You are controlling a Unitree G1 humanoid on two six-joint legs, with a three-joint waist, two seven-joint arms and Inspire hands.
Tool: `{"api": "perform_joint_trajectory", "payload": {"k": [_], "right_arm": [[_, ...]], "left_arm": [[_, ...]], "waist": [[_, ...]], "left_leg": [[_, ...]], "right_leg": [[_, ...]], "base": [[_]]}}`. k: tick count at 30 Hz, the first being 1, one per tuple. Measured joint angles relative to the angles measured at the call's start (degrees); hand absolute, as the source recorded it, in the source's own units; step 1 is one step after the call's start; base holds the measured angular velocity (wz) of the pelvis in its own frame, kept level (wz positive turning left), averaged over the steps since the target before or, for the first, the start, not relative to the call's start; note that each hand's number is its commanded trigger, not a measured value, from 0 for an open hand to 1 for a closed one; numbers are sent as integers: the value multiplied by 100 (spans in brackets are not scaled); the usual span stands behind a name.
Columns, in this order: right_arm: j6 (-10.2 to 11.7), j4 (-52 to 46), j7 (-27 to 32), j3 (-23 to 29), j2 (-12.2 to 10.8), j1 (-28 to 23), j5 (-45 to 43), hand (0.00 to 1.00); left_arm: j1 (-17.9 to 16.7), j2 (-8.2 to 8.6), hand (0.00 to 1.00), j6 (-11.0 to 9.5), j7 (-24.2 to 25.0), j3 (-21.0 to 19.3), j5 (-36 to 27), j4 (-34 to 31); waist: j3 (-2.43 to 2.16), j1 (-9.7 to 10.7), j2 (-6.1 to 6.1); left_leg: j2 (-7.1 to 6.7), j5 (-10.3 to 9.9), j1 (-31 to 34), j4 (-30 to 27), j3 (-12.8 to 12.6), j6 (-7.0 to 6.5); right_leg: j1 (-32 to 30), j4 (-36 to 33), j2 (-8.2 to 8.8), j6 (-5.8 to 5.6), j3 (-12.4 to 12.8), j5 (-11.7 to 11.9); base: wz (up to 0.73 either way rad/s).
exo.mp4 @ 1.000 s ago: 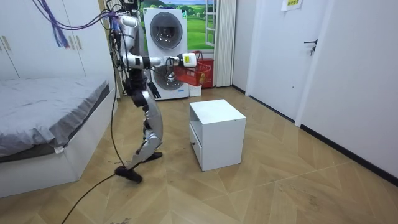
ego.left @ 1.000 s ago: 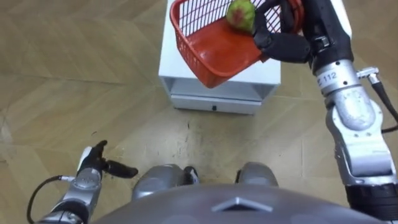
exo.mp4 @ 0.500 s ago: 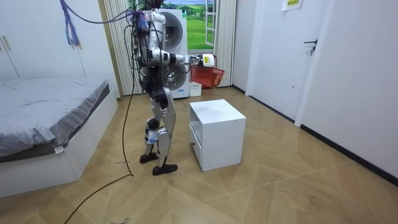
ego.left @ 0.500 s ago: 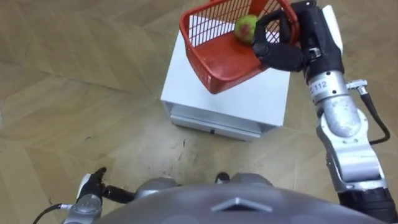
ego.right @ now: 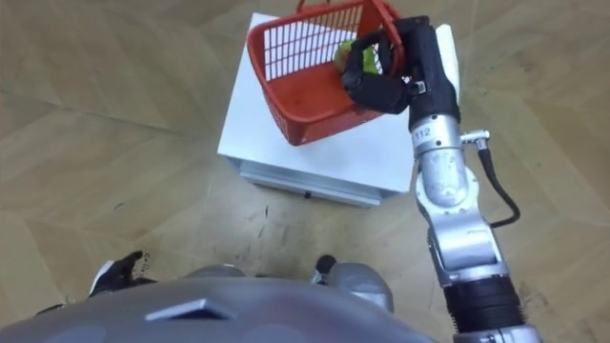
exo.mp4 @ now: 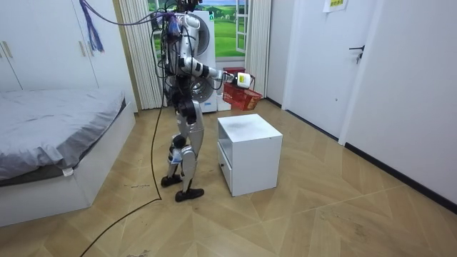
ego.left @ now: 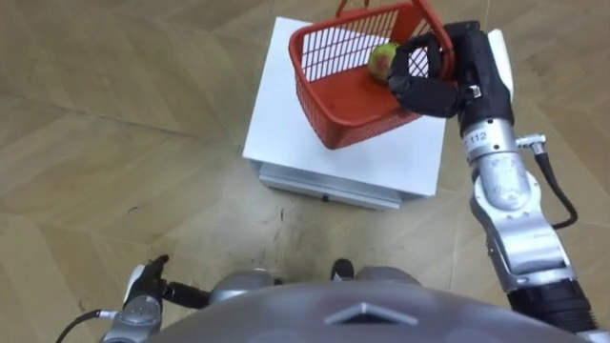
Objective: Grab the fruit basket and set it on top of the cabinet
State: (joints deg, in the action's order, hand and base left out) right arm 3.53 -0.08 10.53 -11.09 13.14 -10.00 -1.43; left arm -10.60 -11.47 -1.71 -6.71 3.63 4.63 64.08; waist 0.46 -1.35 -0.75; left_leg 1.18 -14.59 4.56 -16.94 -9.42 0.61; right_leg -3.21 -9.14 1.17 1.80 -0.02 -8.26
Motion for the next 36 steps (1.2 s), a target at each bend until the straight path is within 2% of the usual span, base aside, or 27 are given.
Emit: {"api": "perform_joint_trajectory", "payload": {"k": [1,2,3,4,5,6,7,8,9,10,11,15,21,28,30,36], "right_arm": [[36,84,48,26,7,0,7,100],[47,308,74,103,-41,4,-14,100],[28,420,53,118,-51,11,-110,100],[29,425,42,117,-51,6,-147,100],[42,427,17,113,-58,16,-190,100],[94,429,6,97,-59,101,-189,100],[188,459,21,99,-51,145,-189,100],[406,675,107,100,-20,252,-185,100],[495,924,213,102,-6,332,-125,100],[517,1049,260,108,-1,347,-118,100],[519,1242,284,108,14,352,-116,100],[519,1753,261,111,14,364,-130,100],[521,1805,346,122,19,389,-140,100],[533,1813,403,122,18,462,-121,100],[595,1992,486,122,10,514,-107,100],[645,2450,594,170,9,676,-108,100]], "left_arm": [[32,4,0,-30,8,18,3,-3],[104,-26,0,-81,7,41,20,13],[102,-31,0,-93,0,51,130,20],[85,-31,0,-93,3,63,181,38],[64,-43,0,-78,5,82,235,90],[-10,-63,0,-72,7,105,234,108],[-33,-54,0,-71,11,109,233,145],[-41,-4,0,-69,31,112,238,275],[-40,11,0,-73,78,115,237,362],[-40,11,0,-76,79,114,239,364],[-39,7,0,-84,75,112,238,357],[-35,25,0,-77,101,115,240,353],[-36,21,0,-65,153,116,329,348],[-40,26,0,-6,255,198,402,328],[-46,26,0,-4,277,214,403,328],[-51,34,0,16,321,231,399,284]], "waist": [[-5,29,15],[-50,-48,-10],[-64,-193,-15],[-56,-240,-2],[-28,-371,43],[-24,-441,48],[-29,-440,34],[-4,-366,134],[2,-282,201],[0,-258,216],[-3,-225,238],[18,-214,205],[33,-210,177],[31,-223,178],[30,-224,181],[18,-211,212]], "left_leg": [[37,57,176,199,20,19],[108,376,442,391,-143,-175],[85,453,414,392,-210,-217],[89,453,400,393,-184,-218],[91,453,383,393,-15,-218],[79,448,409,402,265,-211],[60,439,412,418,347,-197],[61,430,420,431,387,-185],[57,434,410,487,340,-181],[59,440,390,541,330,-171],[54,443,388,604,331,-168],[43,451,497,597,339,-181],[-24,487,686,530,349,-243],[-15,491,779,480,352,-244],[-11,491,828,468,351,-244],[-12,491,907,420,438,-244]], "right_leg": [[-24,3,7,-6,73,0],[-141,-53,52,-121,95,-67],[-224,-78,79,-245,-89,-31],[-277,-71,81,-303,-222,-30],[-354,9,47,-331,-395,9],[-538,261,4,-288,-498,288],[-617,278,4,-146,-621,383],[-567,224,28,-129,-801,419],[-559,218,25,-130,-843,418],[-562,218,16,-130,-853,416],[-583,218,5,-131,-872,413],[-742,87,34,-142,-921,397],[-938,-66,93,-162,-947,383],[-1030,-82,85,-151,-962,376],[-1081,-85,82,-151,-964,376],[-1088,-85,104,-151,-1125,376]], "base": [[49],[22],[0],[-36],[-55],[-61],[-41],[0],[9],[17],[10],[3],[1],[0],[0],[10]]}}
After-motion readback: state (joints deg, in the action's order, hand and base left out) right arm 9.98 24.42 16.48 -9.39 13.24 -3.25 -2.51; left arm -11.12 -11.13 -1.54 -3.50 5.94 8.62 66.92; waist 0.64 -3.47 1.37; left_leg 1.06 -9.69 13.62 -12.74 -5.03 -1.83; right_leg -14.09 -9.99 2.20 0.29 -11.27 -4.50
